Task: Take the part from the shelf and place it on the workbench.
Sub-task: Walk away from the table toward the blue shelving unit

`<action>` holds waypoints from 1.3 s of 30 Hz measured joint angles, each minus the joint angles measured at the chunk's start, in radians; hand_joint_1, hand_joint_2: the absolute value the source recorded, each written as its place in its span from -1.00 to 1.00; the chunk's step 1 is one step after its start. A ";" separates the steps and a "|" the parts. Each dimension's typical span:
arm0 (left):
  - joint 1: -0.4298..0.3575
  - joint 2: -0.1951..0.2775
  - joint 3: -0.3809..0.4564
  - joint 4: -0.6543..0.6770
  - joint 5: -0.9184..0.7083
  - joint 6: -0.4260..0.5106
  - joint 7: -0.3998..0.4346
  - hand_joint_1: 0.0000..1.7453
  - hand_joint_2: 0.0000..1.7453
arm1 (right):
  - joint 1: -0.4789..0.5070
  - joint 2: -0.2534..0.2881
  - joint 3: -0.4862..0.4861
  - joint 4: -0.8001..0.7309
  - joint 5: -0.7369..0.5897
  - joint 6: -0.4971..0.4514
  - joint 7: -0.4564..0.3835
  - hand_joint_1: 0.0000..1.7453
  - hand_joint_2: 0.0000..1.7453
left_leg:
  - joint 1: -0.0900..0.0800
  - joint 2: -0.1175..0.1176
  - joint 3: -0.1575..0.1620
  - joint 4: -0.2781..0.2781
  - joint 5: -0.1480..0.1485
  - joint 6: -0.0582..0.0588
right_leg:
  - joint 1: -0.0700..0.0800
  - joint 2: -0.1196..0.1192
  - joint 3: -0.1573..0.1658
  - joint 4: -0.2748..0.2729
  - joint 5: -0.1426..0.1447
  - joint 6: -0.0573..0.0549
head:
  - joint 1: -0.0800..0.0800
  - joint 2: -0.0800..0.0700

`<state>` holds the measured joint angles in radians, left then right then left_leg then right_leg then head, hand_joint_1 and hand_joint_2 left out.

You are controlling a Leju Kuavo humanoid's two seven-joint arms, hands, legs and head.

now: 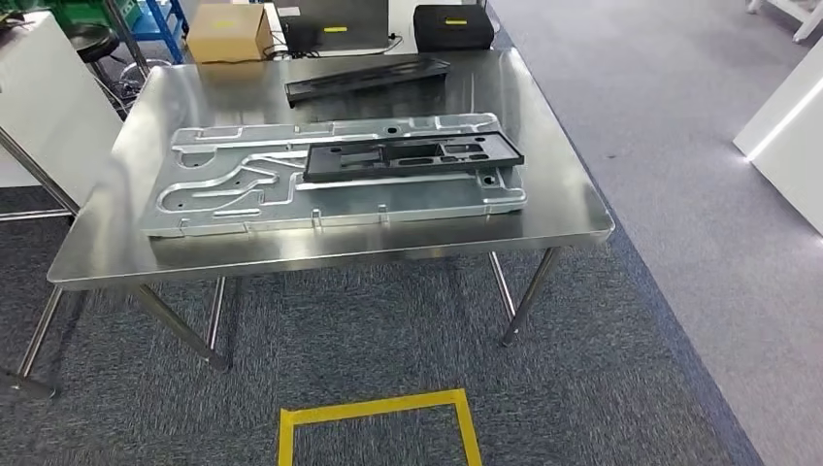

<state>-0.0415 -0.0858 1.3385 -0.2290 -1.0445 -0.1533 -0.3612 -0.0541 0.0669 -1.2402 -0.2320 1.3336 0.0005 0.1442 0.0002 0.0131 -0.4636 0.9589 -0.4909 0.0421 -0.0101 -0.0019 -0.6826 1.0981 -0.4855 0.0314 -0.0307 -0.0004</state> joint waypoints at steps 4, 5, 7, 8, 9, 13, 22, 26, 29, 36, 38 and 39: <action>0.001 0.000 -0.005 0.000 -0.003 0.009 0.009 -1.00 -1.00 | -0.004 0.002 0.000 0.007 0.007 0.001 -0.024 -1.00 -1.00 | -0.001 0.002 -0.072 0.007 0.052 -0.003 | -0.005 0.000 0.004 0.185 -0.076 0.011 | 0.000 0.000; 0.001 0.000 -0.006 0.000 -0.005 0.011 0.009 -1.00 -1.00 | -0.005 0.002 0.000 0.008 0.008 0.003 -0.028 -1.00 -1.00 | 0.000 0.002 -0.091 0.012 0.064 -0.006 | -0.005 0.000 0.037 0.168 -0.044 0.011 | 0.000 0.000; 0.001 0.000 -0.012 0.000 -0.010 0.012 0.008 -1.00 -1.00 | -0.010 0.002 0.000 0.010 0.008 0.007 -0.037 -1.00 -1.00 | -0.001 0.001 -0.124 0.024 0.084 -0.013 | -0.003 0.001 0.150 0.045 -0.013 0.002 | 0.000 0.000; 0.001 0.000 -0.016 0.000 -0.013 0.015 0.007 -1.00 -1.00 | -0.014 0.002 0.000 0.010 0.008 0.009 -0.042 -1.00 -1.00 | -0.002 0.001 -0.135 0.030 0.093 -0.017 | -0.001 0.001 0.209 -0.037 -0.025 -0.004 | 0.000 0.000; 0.000 0.000 -0.018 0.000 -0.014 0.018 0.006 -1.00 -1.00 | -0.018 0.002 0.000 0.010 0.007 0.010 -0.050 -1.00 -1.00 | -0.003 0.001 -0.143 0.034 0.102 -0.023 | 0.002 0.001 0.249 -0.099 -0.043 -0.009 | 0.000 0.000; 0.000 0.002 -0.020 0.000 -0.021 0.036 0.005 -1.00 -1.00 | -0.025 0.009 0.000 0.016 -0.005 0.008 -0.071 -1.00 -1.00 | 0.002 -0.001 -0.165 0.048 0.109 -0.047 | 0.006 -0.005 0.252 -0.155 -0.038 -0.034 | 0.000 0.000; -0.001 0.019 -0.023 0.000 -0.046 0.054 0.029 -1.00 -1.00 | -0.027 0.045 -0.004 0.025 -0.013 -0.003 -0.072 -1.00 -1.00 | 0.009 -0.005 -0.080 0.202 -0.012 -0.059 | 0.010 -0.012 0.092 -0.119 0.067 -0.041 | 0.000 0.000; -0.008 0.022 -0.031 0.000 -0.062 0.062 0.031 -1.00 -1.00 | -0.028 0.054 -0.001 0.027 -0.009 0.010 -0.080 -1.00 -1.00 | 0.000 -0.007 0.034 0.007 -0.054 -0.033 | 0.011 -0.014 0.063 -0.102 0.099 -0.019 | 0.000 0.000; -0.008 0.025 -0.041 0.000 -0.076 0.060 0.025 -1.00 -1.00 | -0.026 0.056 -0.001 0.027 -0.020 0.011 -0.095 -1.00 -1.00 | 0.003 -0.001 0.006 0.005 -0.021 -0.005 | 0.006 -0.008 0.045 -0.071 0.061 -0.001 | 0.000 0.000; -0.013 0.039 -0.051 0.000 -0.086 0.058 0.009 -1.00 -1.00 | -0.028 0.065 0.000 0.029 -0.030 0.005 -0.122 -1.00 -1.00 | 0.000 0.002 -0.110 0.013 0.064 -0.002 | -0.002 -0.002 0.058 0.151 -0.046 0.011 | 0.000 0.000; -0.015 0.040 -0.052 0.000 -0.085 0.058 0.006 -1.00 -1.00 | -0.031 0.065 0.001 0.029 -0.027 0.007 -0.123 -1.00 -1.00 | -0.002 0.002 -0.133 0.019 0.081 -0.008 | 0.001 -0.003 0.179 0.001 -0.023 -0.001 | 0.000 0.000; -0.016 0.041 -0.052 0.000 -0.083 0.058 0.004 -1.00 -1.00 | -0.033 0.066 0.002 0.029 -0.025 0.008 -0.124 -1.00 -1.00 | -0.004 0.002 -0.140 0.023 0.089 -0.013 | 0.004 -0.003 0.234 -0.078 -0.038 -0.008 | 0.000 0.000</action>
<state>-0.0577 -0.0451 1.2867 -0.2289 -1.1273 -0.0956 -0.3570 -0.0869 0.1324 -1.2383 -0.2028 1.3090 0.0090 0.0205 -0.0034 0.0151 -0.6033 0.9818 -0.4023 0.0296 -0.0061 -0.0052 -0.4490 1.0204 -0.5236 0.0230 -0.0311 -0.0004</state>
